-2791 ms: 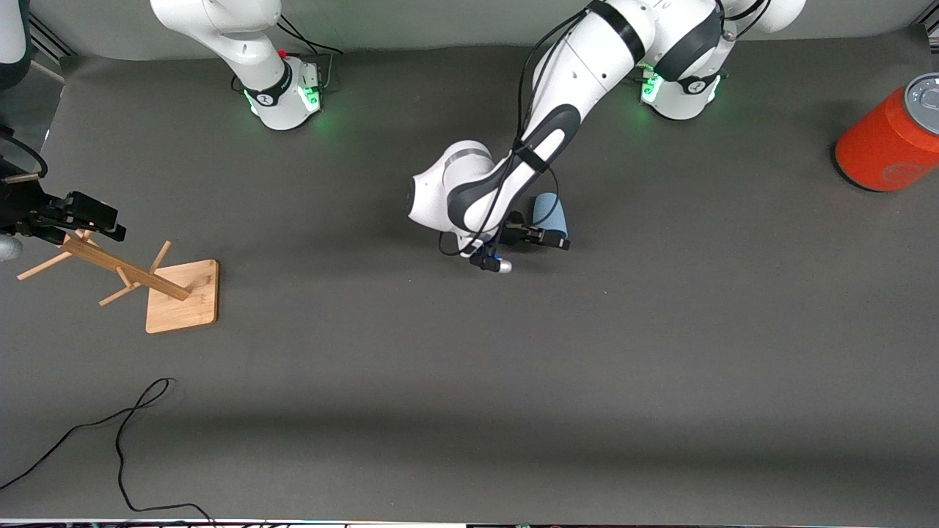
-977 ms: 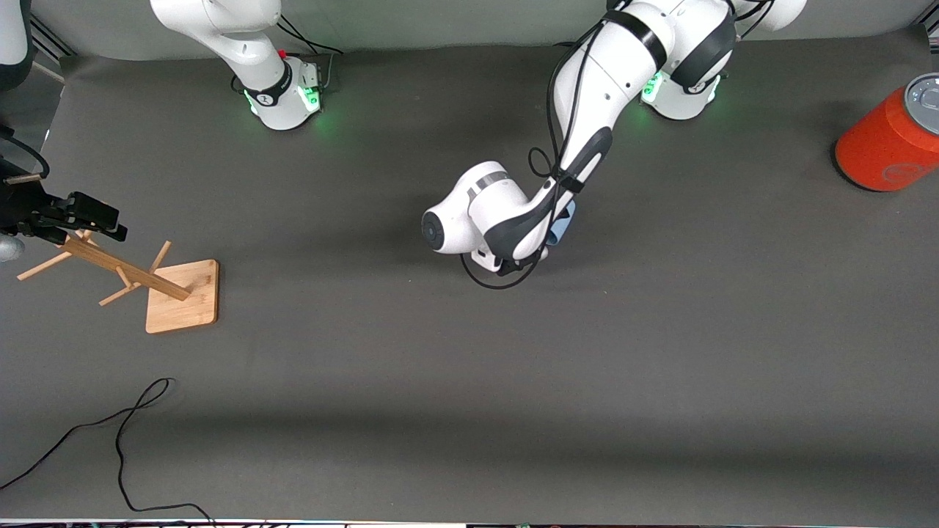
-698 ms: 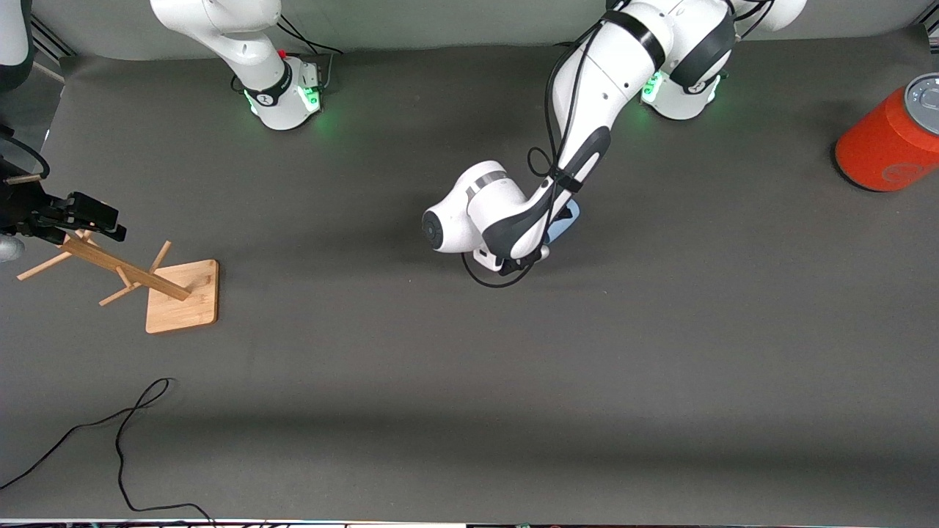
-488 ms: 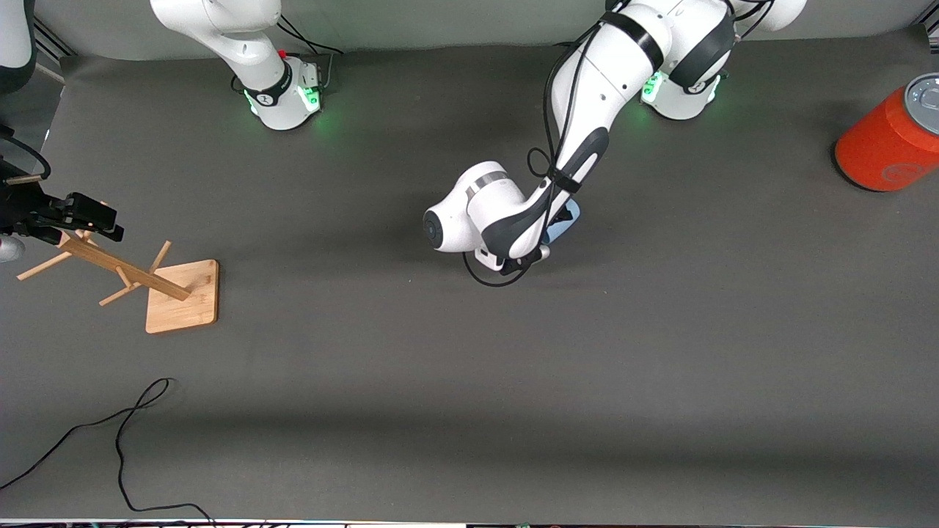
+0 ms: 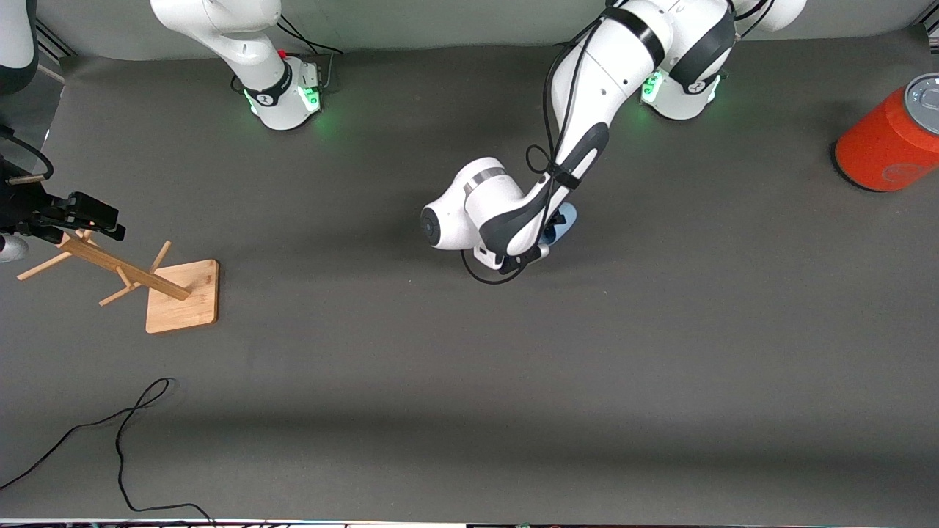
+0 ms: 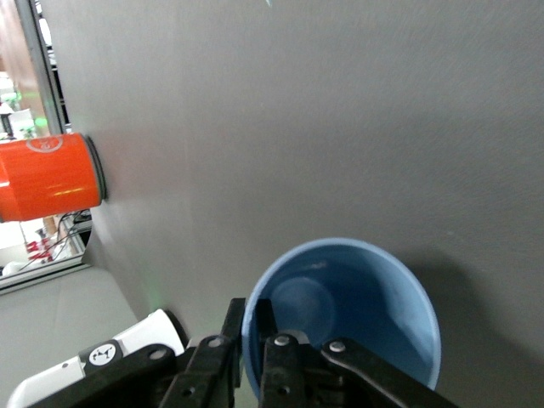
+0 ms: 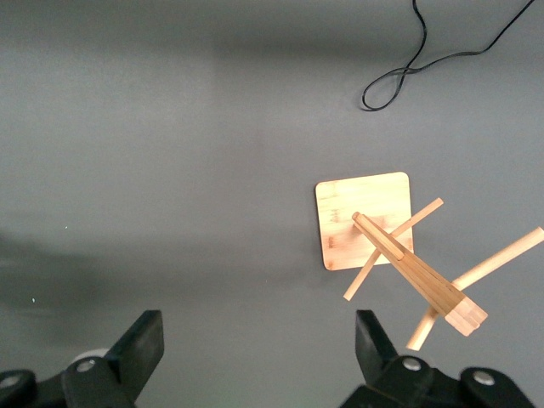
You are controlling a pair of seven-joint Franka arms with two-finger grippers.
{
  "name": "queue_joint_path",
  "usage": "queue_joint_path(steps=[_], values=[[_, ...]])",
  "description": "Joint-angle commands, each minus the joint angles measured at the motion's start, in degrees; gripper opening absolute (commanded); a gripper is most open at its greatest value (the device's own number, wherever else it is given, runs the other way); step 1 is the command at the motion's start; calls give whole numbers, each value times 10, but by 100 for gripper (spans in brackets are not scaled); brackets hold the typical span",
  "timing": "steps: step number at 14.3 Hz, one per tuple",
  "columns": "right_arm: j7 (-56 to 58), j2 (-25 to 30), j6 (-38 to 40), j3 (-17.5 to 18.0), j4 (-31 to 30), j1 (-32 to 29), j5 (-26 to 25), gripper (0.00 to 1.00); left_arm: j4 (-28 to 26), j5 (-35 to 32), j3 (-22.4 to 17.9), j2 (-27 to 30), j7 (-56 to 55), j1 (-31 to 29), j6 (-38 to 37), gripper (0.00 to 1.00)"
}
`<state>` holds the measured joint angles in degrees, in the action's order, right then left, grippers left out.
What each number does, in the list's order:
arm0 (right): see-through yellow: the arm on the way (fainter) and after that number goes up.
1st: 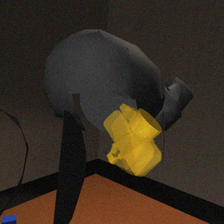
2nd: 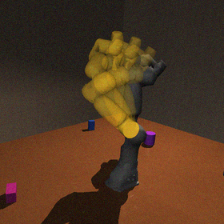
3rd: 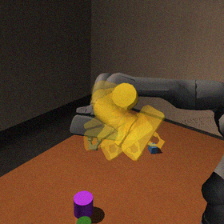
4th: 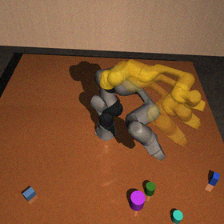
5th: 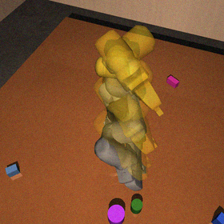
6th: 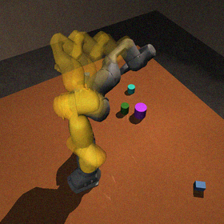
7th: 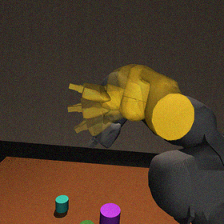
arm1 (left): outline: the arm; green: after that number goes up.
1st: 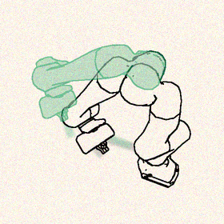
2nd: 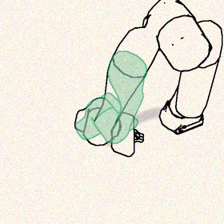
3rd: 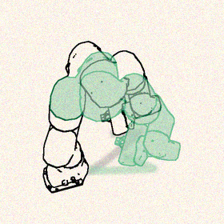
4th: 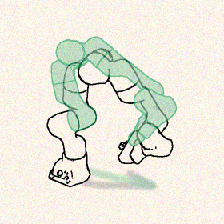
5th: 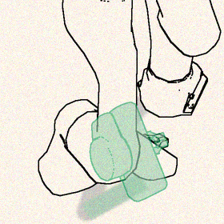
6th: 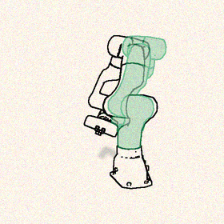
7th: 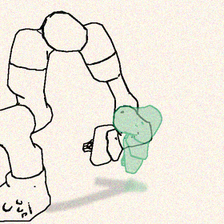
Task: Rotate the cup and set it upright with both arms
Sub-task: 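Rotate the held cup with the left gripper to stand upright, then set the upright cup down on the table with the left gripper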
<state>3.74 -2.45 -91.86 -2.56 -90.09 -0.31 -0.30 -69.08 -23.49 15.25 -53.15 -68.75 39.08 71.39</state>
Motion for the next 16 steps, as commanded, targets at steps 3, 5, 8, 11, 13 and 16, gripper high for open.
queue_joint_path(steps=[3, 5, 8, 11, 13, 16], values=[[11, 5, 4, -2, -4, 2, -6, 100, 135, -6, -10, 46, 86, -8, -65, 0], [11, 6, 4, -2, -4, 2, -6, 100, 141, -2, -5, 123, 108, -37, -48, 0], [10, 6, 4, -2, -4, 2, -6, 100, 127, 61, -6, 226, 130, -85, 0, 0], [11, 6, 4, -2, -4, 2, -6, 100, 57, 137, -6, 313, 203, -171, 65, 0], [10, 6, 4, -2, -4, 2, -6, 100, -34, 161, -6, 369, 271, -231, 133, 0], [9, 6, 4, -2, -4, 2, -6, 100, -170, 174, -7, 426, 342, -283, 248, 0]])
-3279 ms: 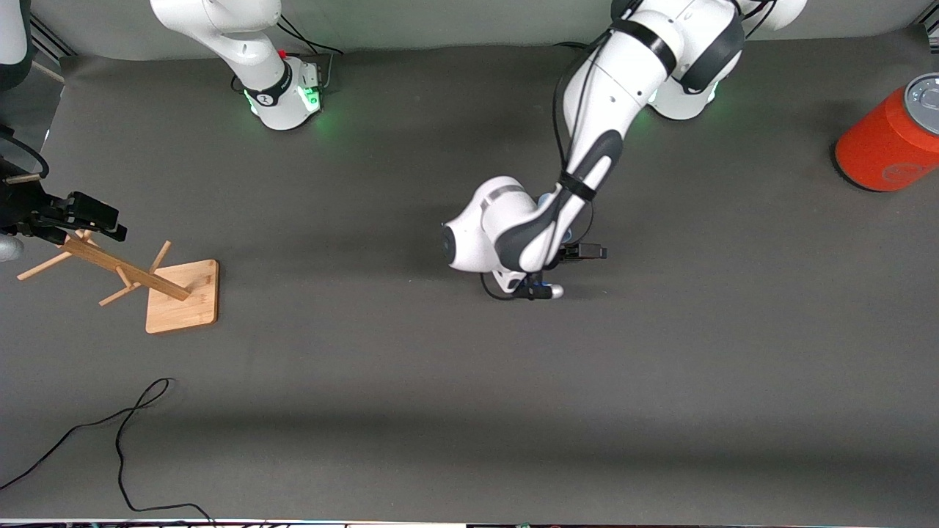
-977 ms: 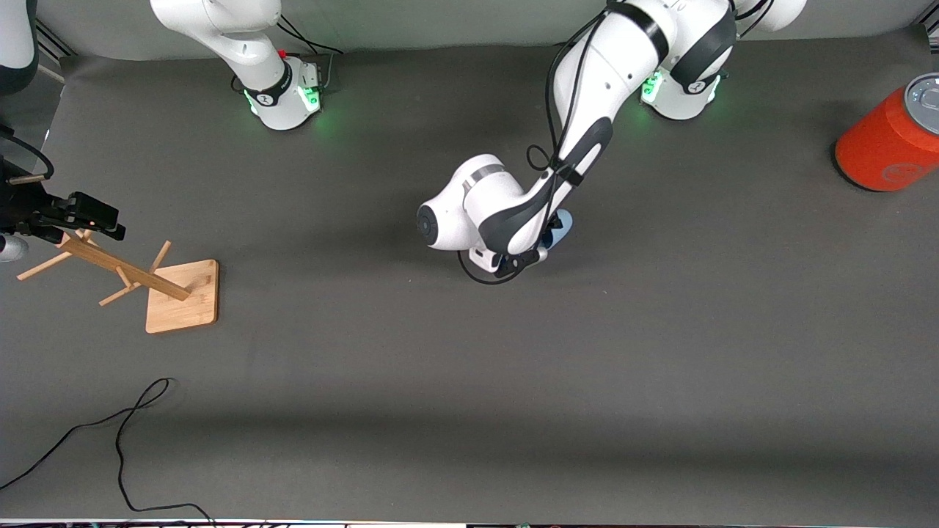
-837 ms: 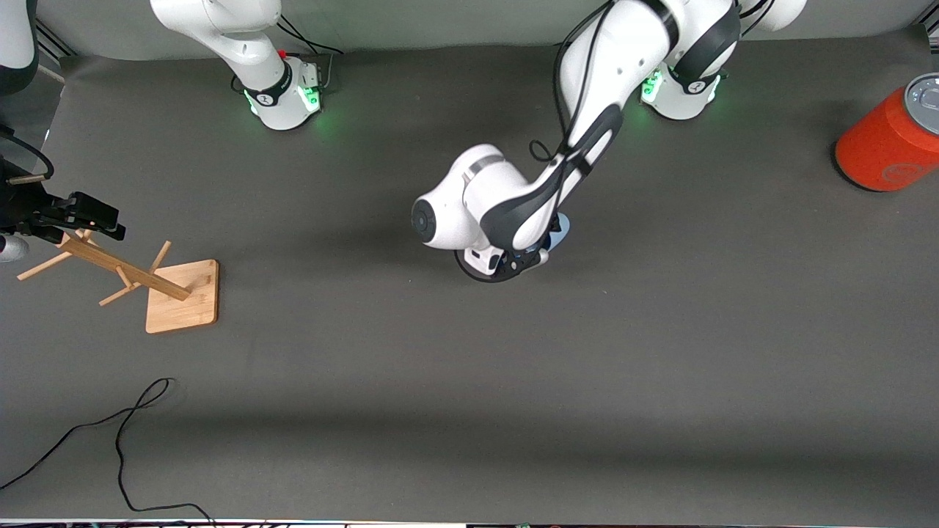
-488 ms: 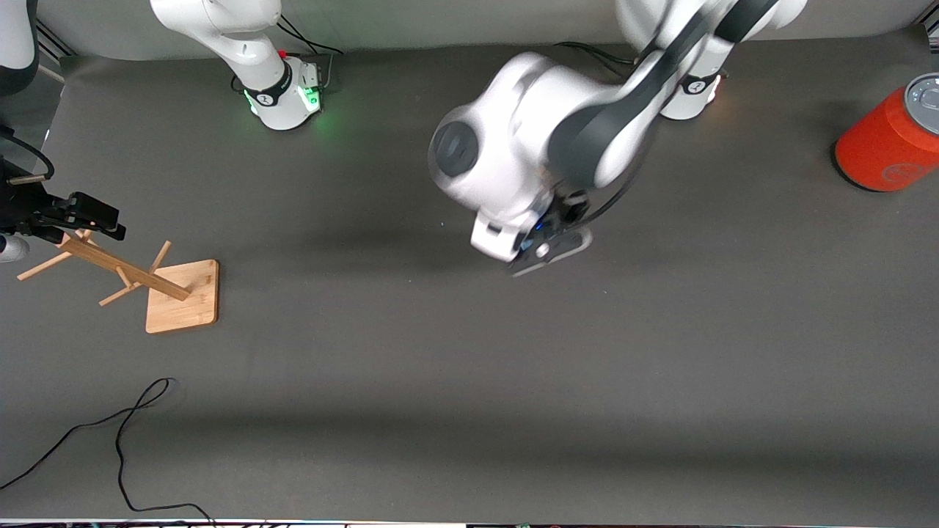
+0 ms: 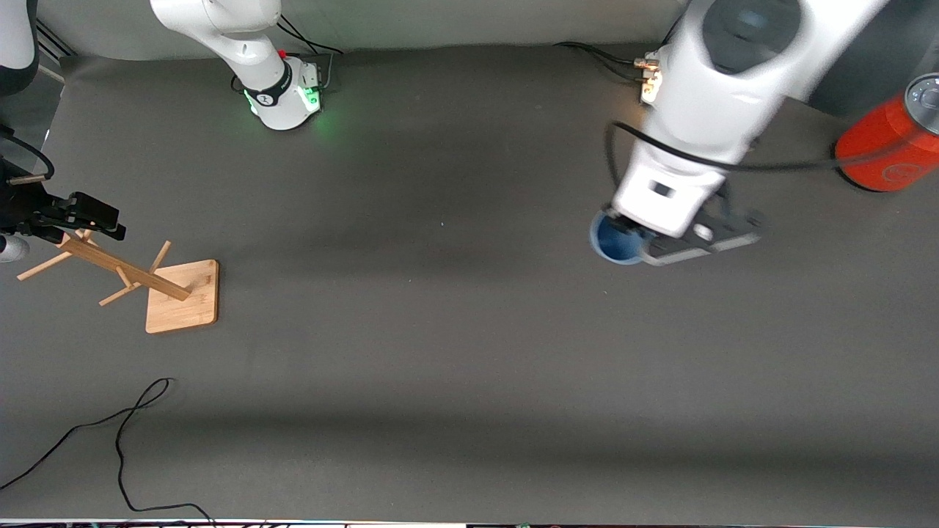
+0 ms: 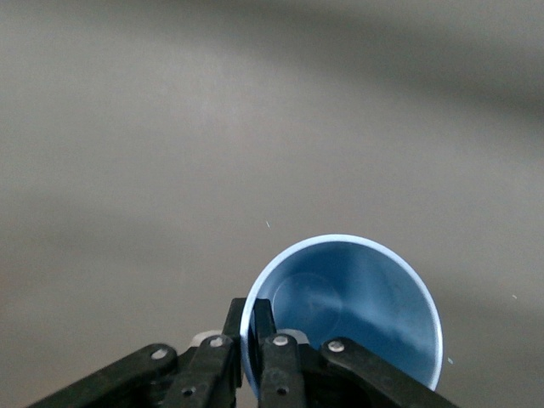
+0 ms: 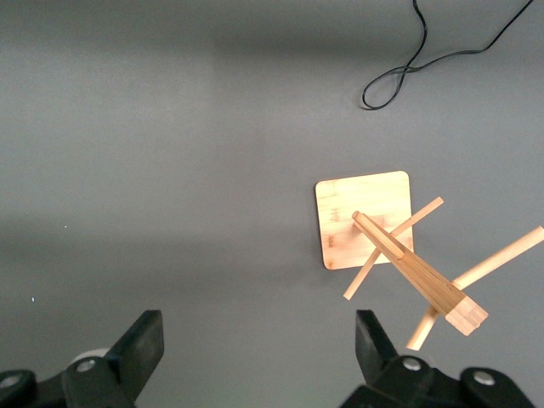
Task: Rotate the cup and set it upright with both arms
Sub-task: 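Set the upright cup down on the table with the left gripper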
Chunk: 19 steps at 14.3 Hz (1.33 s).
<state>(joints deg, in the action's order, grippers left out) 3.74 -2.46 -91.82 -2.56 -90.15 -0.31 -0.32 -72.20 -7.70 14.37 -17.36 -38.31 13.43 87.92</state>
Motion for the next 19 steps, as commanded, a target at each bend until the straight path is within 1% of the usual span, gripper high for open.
queue_joint_path(steps=[1, 3, 4, 6, 9, 10, 12, 14, 15, 16, 19], values=[[9, 6, 4, -2, -3, 2, -6, 100, -177, 16, 1, 74, 39, -32, 124, 0], [9, 6, 4, -2, -4, 2, -6, 100, -237, 17, 3, 67, 26, -24, 215, 0], [9, 6, 4, -2, -4, 2, -6, 100, -251, 17, 3, 48, 3, -13, 254, 0], [9, 6, 4, -2, -4, 2, -6, 100, -250, 16, 3, -3, -51, 12, 308, 0], [10, 6, 4, -2, -3, 2, -6, 100, -250, 2, 2, -64, -129, 61, 396, 0], [9, 6, 4, -2, -4, 2, -6, 100, -250, -15, 2, -79, -161, 78, 414, 0], [9, 6, 4, -2, -3, 2, -6, 100, -246, -71, 1, -108, -237, 105, 443, 0], [8, 6, 4, -2, -3, 2, -6, 100, -237, -162, 2, -137, -324, 125, 451, 0], [8, 6, 4, -2, -4, 2, -6, 100, -237, -191, 2, -146, -361, 128, 461, 0], [8, 6, 4, -2, -4, 2, -6, 100, -239, -203, 2, -153, -378, 133, 470, 0], [8, 6, 4, -2, -4, 2, -6, 100, -241, -209, 1, -163, -389, 142, 496, 0]])
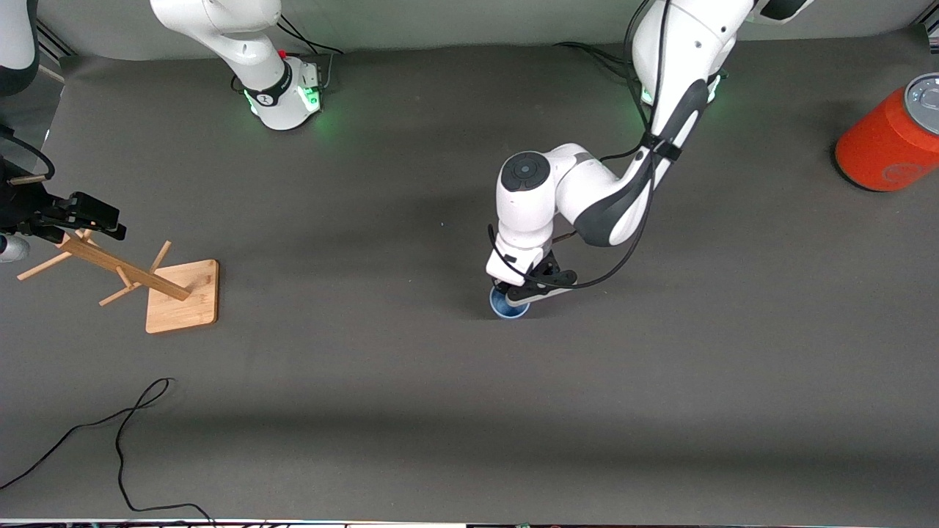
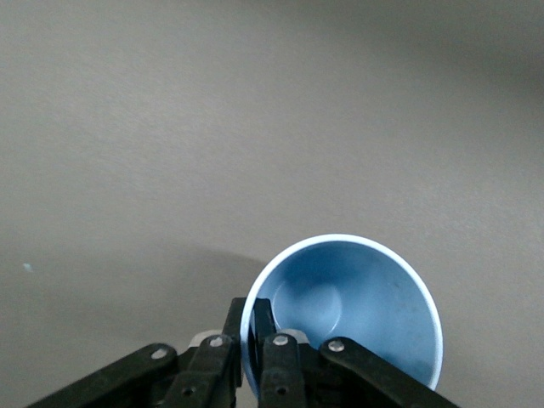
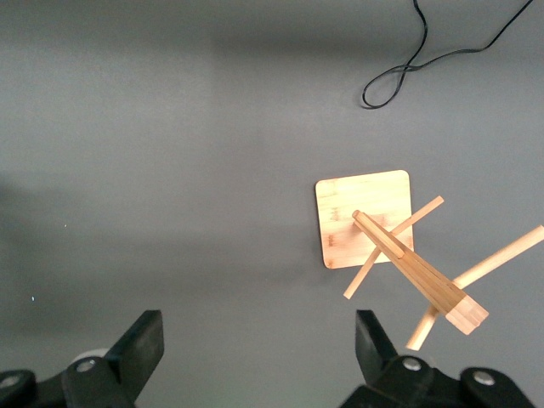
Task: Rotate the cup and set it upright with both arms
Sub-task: 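Set the upright cup down on the table with the left gripper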
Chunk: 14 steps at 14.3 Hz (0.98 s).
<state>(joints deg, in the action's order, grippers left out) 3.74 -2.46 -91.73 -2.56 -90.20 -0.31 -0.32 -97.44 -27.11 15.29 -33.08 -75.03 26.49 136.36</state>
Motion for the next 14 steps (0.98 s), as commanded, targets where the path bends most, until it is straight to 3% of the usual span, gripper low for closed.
queue_joint_path(steps=[1, 4, 5, 6, 10, 14], values=[[8, 6, 3, -2, -2, 2, -6, 100, 9, -21, -8, -10, -30, 12, 21, 0], [8, 6, 3, -2, -2, 2, -6, 100, 5, -69, -8, -15, -72, 15, 30, 0], [8, 6, 3, -2, -3, 2, -6, 100, 5, -69, -8, -16, -72, 14, 30, 46], [8, 6, 3, -2, -2, 2, -6, 100, 5, -71, -9, -17, -71, 15, 30, 99], [8, 5, 3, -2, -2, 2, -6, 100, 9, -69, -8, 3, -42, 7, 13, 100], [11, 6, 3, -5, -1, 1, -6, 100, 23, -22, -5, 38, 40, -11, -62, 100]])
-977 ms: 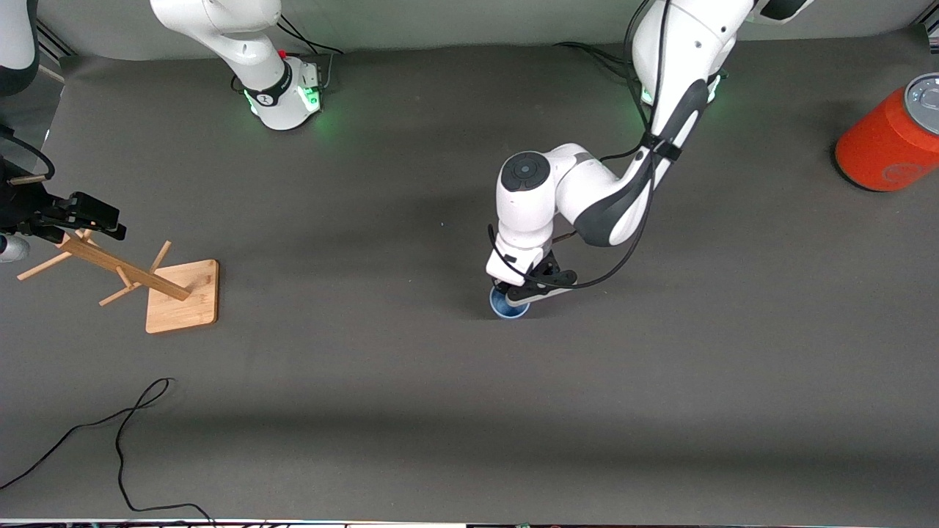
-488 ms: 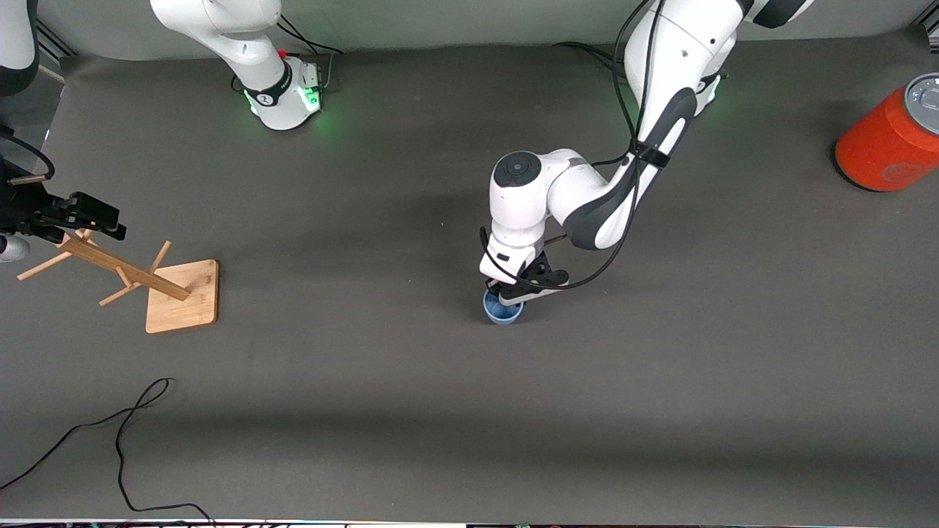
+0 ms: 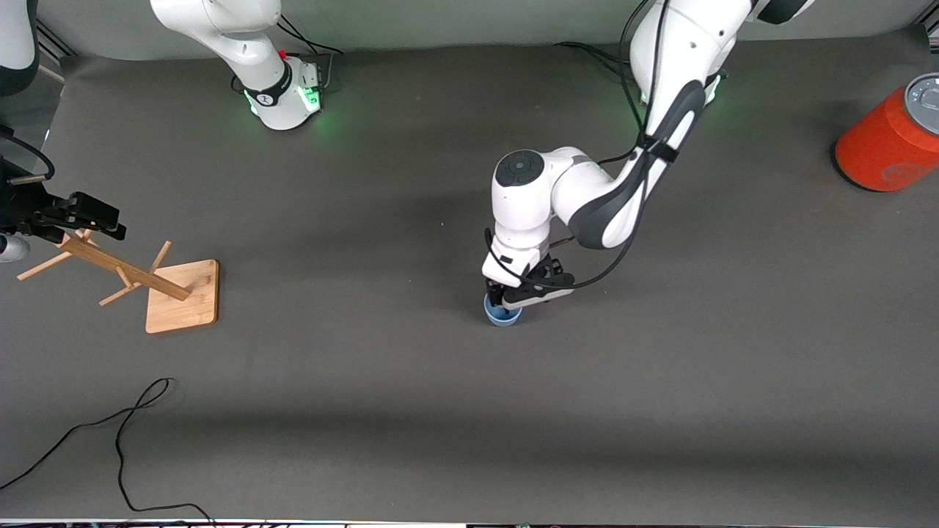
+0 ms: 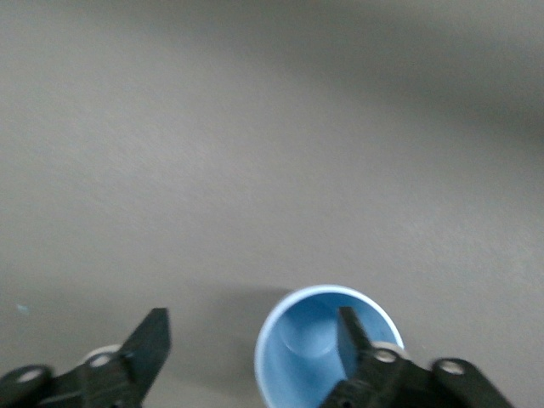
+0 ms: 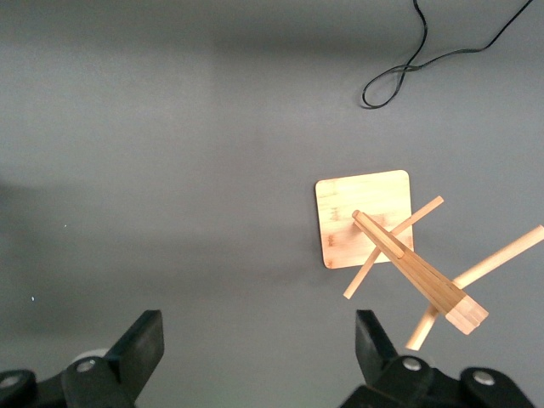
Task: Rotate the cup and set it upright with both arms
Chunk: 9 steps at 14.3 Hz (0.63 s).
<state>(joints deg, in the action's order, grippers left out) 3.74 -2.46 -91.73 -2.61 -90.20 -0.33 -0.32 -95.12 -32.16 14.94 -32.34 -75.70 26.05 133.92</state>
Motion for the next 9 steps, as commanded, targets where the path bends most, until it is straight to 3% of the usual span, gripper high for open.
queue_joint_path(steps=[1, 9], values=[[11, 6, 3, -5, -2, 2, -6, 100, 3, 51, -3, 40, 76, -8, -51, 100], [12, 7, 3, -5, -1, 2, -6, 100, 15, 197, -4, 146, 428, -172, -193, 100]])
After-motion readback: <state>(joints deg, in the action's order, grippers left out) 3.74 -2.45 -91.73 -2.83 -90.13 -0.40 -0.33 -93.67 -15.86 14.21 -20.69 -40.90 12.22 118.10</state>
